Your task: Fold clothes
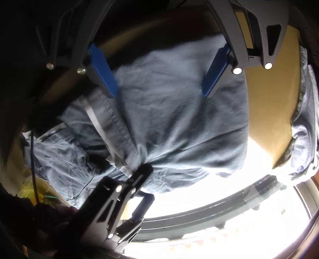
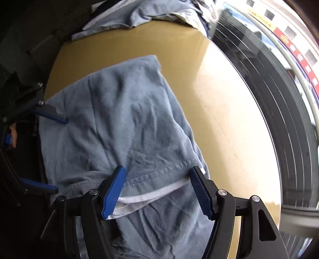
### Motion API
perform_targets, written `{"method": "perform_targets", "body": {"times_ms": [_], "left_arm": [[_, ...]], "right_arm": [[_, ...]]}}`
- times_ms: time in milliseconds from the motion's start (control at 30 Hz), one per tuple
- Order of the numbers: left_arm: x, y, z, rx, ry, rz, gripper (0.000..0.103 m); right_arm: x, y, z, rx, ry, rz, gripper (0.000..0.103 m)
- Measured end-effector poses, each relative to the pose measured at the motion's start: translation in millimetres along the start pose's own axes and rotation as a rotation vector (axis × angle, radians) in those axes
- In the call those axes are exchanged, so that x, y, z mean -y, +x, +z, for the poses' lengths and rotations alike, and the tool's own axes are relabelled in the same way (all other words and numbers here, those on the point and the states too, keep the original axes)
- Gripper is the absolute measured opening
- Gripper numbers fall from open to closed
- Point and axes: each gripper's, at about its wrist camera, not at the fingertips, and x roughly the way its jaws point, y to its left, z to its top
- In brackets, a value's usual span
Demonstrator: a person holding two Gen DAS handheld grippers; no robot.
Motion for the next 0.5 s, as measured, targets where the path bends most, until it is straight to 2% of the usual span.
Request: {"method": "perform_targets", "body": {"times_ms": [67, 167, 200, 267, 300, 367, 433, 500], "left_arm": [[7, -12, 4, 0.023, 0.018, 0.007, 0.081], [11, -23, 13, 0.061, 0.015, -0.008, 0.084], [13, -22, 15, 0.062, 0.021, -0.007, 0.086], [8, -7, 18, 0.019, -0.001, -0.020, 0.084], [0, 0, 18, 0.005, -0.039, -0.050, 0.081], [-22, 2, 21, -0.010, -0.118, -0.055, 0.077], [-44, -11, 28, 0.043, -0.153, -0.047, 0.077], [-72, -18, 40, 0.054, -0.222, -0.044, 0.078]], "right_arm": [[4, -15, -6, 0.048, 0.044, -0.062, 0.072], [-15, -41, -7, 0.140, 0.015, 0.031, 0.074], [-25, -40, -9, 0.143, -0.016, 0.033, 0.076], [-39, -18, -13, 0.068, -0.062, -0.015, 0.077], [-36, -12, -20, 0.059, -0.030, -0.007, 0.077], [-23, -4, -35, 0.075, 0.074, 0.044, 0.078], [-18, -12, -45, 0.114, 0.143, 0.044, 0.078], [-19, -23, -52, 0.163, 0.186, 0.030, 0.078]]}}
